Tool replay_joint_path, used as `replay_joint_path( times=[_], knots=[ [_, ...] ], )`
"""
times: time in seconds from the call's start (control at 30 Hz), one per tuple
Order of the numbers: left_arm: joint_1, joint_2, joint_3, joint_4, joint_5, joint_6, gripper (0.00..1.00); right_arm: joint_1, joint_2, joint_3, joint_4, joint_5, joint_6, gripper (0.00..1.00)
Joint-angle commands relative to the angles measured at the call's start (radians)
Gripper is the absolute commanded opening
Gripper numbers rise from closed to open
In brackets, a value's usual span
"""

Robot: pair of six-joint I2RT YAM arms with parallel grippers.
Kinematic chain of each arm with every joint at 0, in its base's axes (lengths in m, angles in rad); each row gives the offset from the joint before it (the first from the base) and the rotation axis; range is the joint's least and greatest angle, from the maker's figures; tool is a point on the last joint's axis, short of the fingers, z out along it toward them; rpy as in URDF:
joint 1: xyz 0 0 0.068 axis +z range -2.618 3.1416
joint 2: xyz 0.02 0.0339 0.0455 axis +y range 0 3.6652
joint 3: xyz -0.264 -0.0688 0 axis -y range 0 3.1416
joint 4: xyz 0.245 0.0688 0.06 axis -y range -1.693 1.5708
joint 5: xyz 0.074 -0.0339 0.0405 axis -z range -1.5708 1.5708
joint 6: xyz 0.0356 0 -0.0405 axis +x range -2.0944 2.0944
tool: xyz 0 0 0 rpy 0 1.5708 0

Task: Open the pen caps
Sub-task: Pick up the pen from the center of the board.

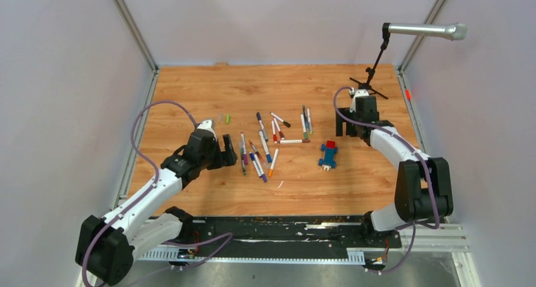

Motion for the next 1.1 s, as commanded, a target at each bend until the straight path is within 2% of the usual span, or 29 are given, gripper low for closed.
replay_joint_path(
  times=[0.0, 0.27, 0.63, 0.87, 1.07],
  knots=[
    [-0.019, 0.003, -0.014, 0.052, -0.008, -0.038, 1.00, 0.003, 0.043, 0.064, -0.051, -0.140, 0.031, 0.88],
    [-0.029, 0.063, -0.043, 0.125, -0.001, -0.055, 0.99, 0.004, 0.054, 0.062, -0.048, -0.168, 0.028, 0.88],
    [-0.057, 0.332, 0.081, 0.164, -0.009, -0.043, 0.70, 0.005, 0.046, 0.066, -0.055, -0.230, 0.014, 0.88],
    [-0.143, 0.429, 0.159, 0.087, -0.108, -0.057, 0.65, 0.005, 0.043, 0.068, -0.054, -0.232, 0.014, 0.88],
    [-0.151, 0.474, 0.203, 0.056, -0.134, -0.054, 0.54, 0.005, 0.041, 0.068, -0.054, -0.234, 0.013, 0.88]
  ],
)
